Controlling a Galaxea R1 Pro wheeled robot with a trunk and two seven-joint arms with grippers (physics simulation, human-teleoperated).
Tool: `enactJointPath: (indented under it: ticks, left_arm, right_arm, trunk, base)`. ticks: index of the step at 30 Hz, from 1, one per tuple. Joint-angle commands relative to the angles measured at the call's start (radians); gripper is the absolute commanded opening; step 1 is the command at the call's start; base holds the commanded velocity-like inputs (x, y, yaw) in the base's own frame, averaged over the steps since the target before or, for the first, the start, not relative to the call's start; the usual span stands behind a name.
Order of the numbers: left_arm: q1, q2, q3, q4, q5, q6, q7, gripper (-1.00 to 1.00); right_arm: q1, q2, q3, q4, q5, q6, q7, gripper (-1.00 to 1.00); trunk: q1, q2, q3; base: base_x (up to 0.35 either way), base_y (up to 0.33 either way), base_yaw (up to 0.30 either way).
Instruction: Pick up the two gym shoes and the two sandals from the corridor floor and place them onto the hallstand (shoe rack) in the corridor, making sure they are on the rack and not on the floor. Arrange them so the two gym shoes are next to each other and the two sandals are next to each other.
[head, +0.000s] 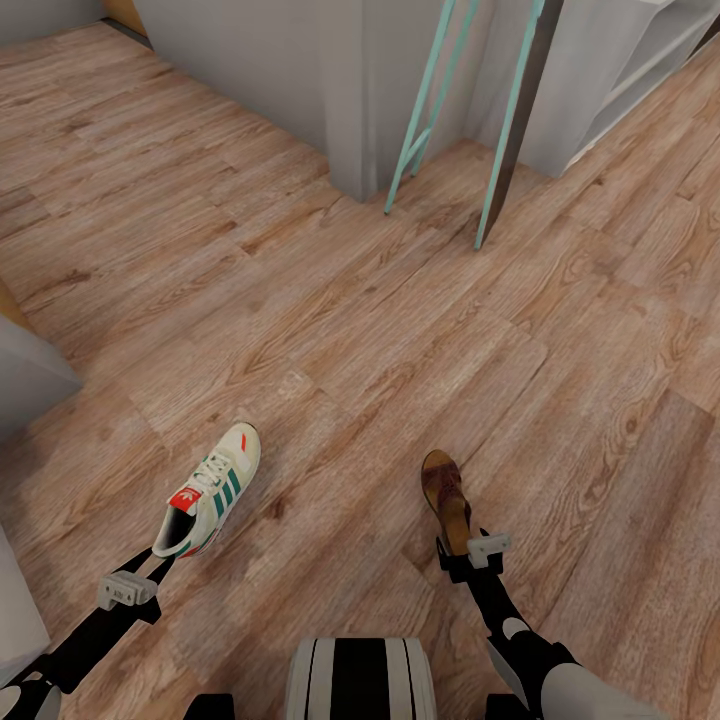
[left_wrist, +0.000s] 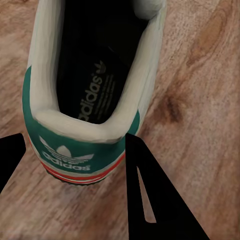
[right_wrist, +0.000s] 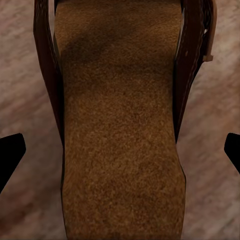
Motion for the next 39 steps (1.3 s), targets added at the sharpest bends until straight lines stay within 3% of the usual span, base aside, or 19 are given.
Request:
enactJointPath:
  ticks: [1,4,39]
  left_arm:
    - [-0.001,0.000,0.001,0.001,0.007,0.001,-0.007,-1.00]
    - [0.000,0.000,0.001,0.001,0.007,0.001,-0.007,-1.00]
    - [0.000,0.000,0.001,0.001,0.007,0.001,-0.007,-1.00]
  right_arm:
    - [0.000,0.000,-0.003,0.001,0.009,-0.002,-0.006,1.00]
    - [0.000,0.000,-0.003,0.001,0.009,-0.002,-0.006,1.00]
    - [0.000,0.000,-0.003,0.001,0.009,-0.002,-0.005,1.00]
  trunk:
    - [0.000,0.000,0.000]
    - [0.001,-0.001,-0.012]
    - [0.002,-0.001,-0.020]
  base:
    - [0.000,0.000,0.000]
    - [0.000,0.000,0.000]
    - [0.000,0.000,0.000]
